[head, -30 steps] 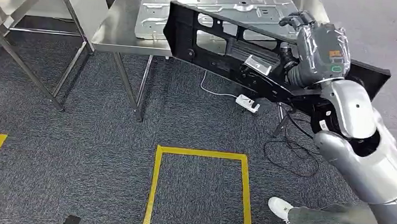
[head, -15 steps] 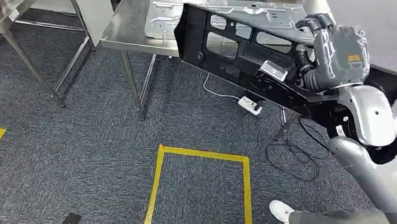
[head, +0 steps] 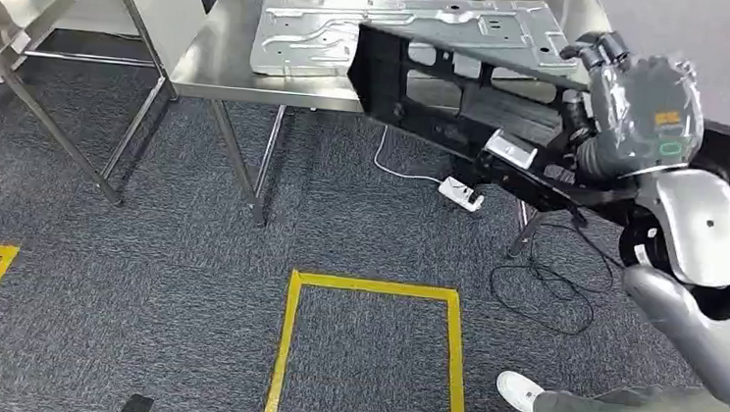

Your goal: Take the parts from the cabinet and place them on the table.

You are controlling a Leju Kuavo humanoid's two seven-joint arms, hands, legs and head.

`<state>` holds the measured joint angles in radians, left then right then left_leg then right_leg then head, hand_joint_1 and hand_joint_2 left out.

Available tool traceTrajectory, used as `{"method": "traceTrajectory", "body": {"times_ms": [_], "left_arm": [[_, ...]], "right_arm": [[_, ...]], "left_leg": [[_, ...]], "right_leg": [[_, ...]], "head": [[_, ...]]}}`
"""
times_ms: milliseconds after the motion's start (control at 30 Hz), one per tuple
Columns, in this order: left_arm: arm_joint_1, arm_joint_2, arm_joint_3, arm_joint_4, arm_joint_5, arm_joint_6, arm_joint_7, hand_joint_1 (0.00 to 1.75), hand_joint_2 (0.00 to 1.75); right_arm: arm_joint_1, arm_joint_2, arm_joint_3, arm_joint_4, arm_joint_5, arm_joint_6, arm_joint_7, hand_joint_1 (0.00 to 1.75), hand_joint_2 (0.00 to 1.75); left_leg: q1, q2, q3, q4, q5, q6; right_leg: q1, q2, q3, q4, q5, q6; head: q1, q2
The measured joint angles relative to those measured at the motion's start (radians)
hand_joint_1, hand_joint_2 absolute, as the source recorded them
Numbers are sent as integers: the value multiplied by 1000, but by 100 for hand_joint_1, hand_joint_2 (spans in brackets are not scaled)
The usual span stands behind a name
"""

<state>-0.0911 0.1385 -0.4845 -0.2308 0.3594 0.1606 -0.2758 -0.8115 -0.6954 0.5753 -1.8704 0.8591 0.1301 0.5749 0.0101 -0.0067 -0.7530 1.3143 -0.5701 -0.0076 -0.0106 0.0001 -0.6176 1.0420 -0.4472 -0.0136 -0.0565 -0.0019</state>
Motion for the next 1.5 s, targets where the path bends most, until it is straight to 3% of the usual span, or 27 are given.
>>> {"method": "traceTrajectory", "body": {"times_ms": [100, 133, 233, 300, 333, 400, 433, 467, 500, 533, 600, 633, 667, 800, 867, 967, 1000, 1033, 1067, 1100, 1167, 1200, 1300, 1333, 1400, 1467, 1500], "left_arm": [[-1, 1, 0, 0, 0, -2, 0, 0, 175], [-2, 2, 0, 0, 0, -2, 0, 0, 175], [-3, 3, -2, 0, 0, 6, 0, 0, 175], [-2, 2, -2, 0, 0, 10, 1, 0, 175], [-3, 2, -3, 0, 0, 10, 0, 0, 175], [-4, 2, -5, 0, 0, 10, 0, 0, 175], [-4, 2, -5, 0, 0, 10, 0, 0, 175], [-4, 2, -6, 0, 0, 10, 0, 0, 175], [-4, 1, -6, 0, 0, 10, 0, 0, 175], [-3, 0, -6, 0, 0, 10, 1, 0, 175], [-4, 0, -6, 0, 0, 11, 1, 0, 175], [-5, 3, -6, 0, 0, 13, 1, 0, 175], [-6, 2, -7, 0, 0, 13, 1, 0, 175], [-5, 2, -8, 0, 0, 14, 2, 0, 175], [-5, 2, -8, 0, 2, 17, 2, 0, 175], [-6, 2, -8, 0, 3, 19, 3, 0, 175], [-4, 2, -8, 0, 6, 21, 3, 0, 175], [-3, 2, -8, 0, 8, 22, 3, 0, 175], [-2, 1, -8, 0, 9, 23, 3, 0, 175], [-2, 2, -8, 0, 10, 23, 3, 0, 175], [-3, 2, -8, 0, 11, 24, 2, 0, 175], [-4, 2, -8, 0, 12, 25, 2, 0, 175], [-6, 2, -11, 0, 13, 26, 0, 0, 175], [-6, 2, -13, 0, 14, 26, -1, 0, 175], [-3, 2, -15, 0, 16, 26, -2, 0, 175], [-6, 2, -16, 0, 16, 25, -2, 0, 175], [-6, 2, -18, 0, 16, 24, -2, 0, 175]], "right_arm": [[17, -11, -10, -16, 0, -1, 0, 175, 175], [17, -13, -16, -19, 2, 0, 0, 175, 175], [19, -21, -25, -27, 35, 18, -3, 175, 175], [21, -31, -27, -35, 45, 24, -3, 175, 175], [20, -36, -29, -37, 48, 26, -5, 175, 175], [19, -39, -35, -39, 51, 27, -4, 175, 175], [22, -40, -35, -40, 51, 27, -4, 175, 175], [24, -41, -35, -40, 51, 28, -5, 175, 175], [25, -42, -35, -40, 51, 29, -5, 175, 175], [25, -43, -35, -40, 52, 30, -5, 175, 175], [24, -45, -37, -45, 53, 31, -5, 175, 175], [20, -45, -38, -46, 53, 32, -5, 175, 175], [19, -46, -39, -49, 53, 32, -7, 175, 175], [21, -48, -42, -53, 53, 43, -8, 175, 175], [19, -48, -43, -57, 53, 51, -8, 175, 175], [16, -50, -49, -61, 53, 55, -7, 175, 175], [17, -50, -49, -61, 53, 56, -6, 175, 175], [19, -50, -49, -62, 53, 60, -6, 175, 175], [21, -50, -49, -62, 53, 65, -6, 175, 175], [21, -51, -49, -62, 53, 67, -6, 175, 175], [20, -52, -50, -67, 56, 68, -3, 175, 175], [18, -53, -50, -69, 58, 68, -3, 175, 175], [22, -57, -51, -71, 60, 71, -1, 175, 175], [21, -60, -52, -71, 60, 73, -1, 175, 175], [22, -69, -55, -73, 61, 77, -1, 175, 175], [15, -71, -58, -73, 65, 84, 1, 175, 175], [15, -71, -60, -73, 65, 86, 1, 175, 175]], "left_leg": [[-5, 0, 107, -242, 134, 21], [-11, 2, 125, -268, 114, 27], [-18, 1, 126, -278, 115, 33], [-6, 2, 142, -302, 125, 44], [-6, 2, 149, -307, 125, 50], [-6, 2, 151, -307, 123, 57], [-6, 2, 151, -307, 121, 58], [-5, 2, 152, -305, 118, 57], [-4, 2, 153, -303, 115, 55], [-1, 1, 156, -299, 110, 51], [5, -2, 160, -280, 92, 38], [-2, -5, 153, -270, 83, 28], [-1, -5, 151, -263, 81, 24], [-1, -6, 155, -276, 82, 11], [2, 0, 145, -247, 63, 0], [3, 2, 33, -37, -23, -5], [2, 2, -3, 17, -28, -5], [2, 2, -21, 31, -18, -3], [2, 2, -20, 7, 12, 1], [0, 2, 3, -57, 65, 7], [-7, 1, 77, -234, 161, 27], [-11, 2, 95, -246, 138, 31], [-19, 1, 104, -270, 132, 36], [-15, 2, 114, -285, 132, 41], [-7, 2, 143, -312, 137, 47], [-7, 3, 151, -311, 127, 58], [-7, 3, 157, -311, 121, 58]], "right_leg": [[3, 1, 13, 0, -8, 2], [6, 1, 12, 0, -10, 6], [1, 2, 11, -4, -10, 21], [0, 0, 12, 5, -19, 33], [2, 1, -1, 35, -39, 35], [-1, 2, -75, 182, -110, 41], [-3, 2, -113, 250, -132, 45], [-6, 1, -140, 290, -134, 49], [-10, 1, -142, 281, -113, 53], [-14, 1, -122, 229, -72, 56], [-24, 1, -35, 40, 26, 65], [-18, 3, -21, 22, 2, 67], [-16, 5, -23, 16, 2, 57], [-14, 6, -26, 20, 0, 36], [-18, 4, -12, 11, -3, 22], [-13, 1, 0, 11, -12, 8], [-10, 1, 4, 11, -16, 5], [-7, 2, 9, 11, -20, 4], [-5, 3, 15, 11, -24, 4], [-3, 4, 23, 11, -29, 4], [1, 5, 40, 10, -41, 5], [2, 5, 42, 5, -43, 8], [-2, 6, 47, -3, -47, 25], [4, 6, 54, -9, -50, 34], [-1, 3, 40, 33, -67, 40], [-2, 3, -46, 182, -127, 43], [-4, 3, -88, 245, -143, 47]], "head": [[0, 0], [2, 0], [1, 0], [2, 0], [5, 0], [8, 0], [8, 0], [9, 0], [8, 0], [8, 0], [9, 0], [14, 0], [13, 0], [13, 0], [10, 0], [7, 0], [7, 0], [6, 0], [7, 0], [7, 0], [7, 0], [10, 0], [8, 0], [8, 0], [13, 0], [15, 0], [16, 0]]}}
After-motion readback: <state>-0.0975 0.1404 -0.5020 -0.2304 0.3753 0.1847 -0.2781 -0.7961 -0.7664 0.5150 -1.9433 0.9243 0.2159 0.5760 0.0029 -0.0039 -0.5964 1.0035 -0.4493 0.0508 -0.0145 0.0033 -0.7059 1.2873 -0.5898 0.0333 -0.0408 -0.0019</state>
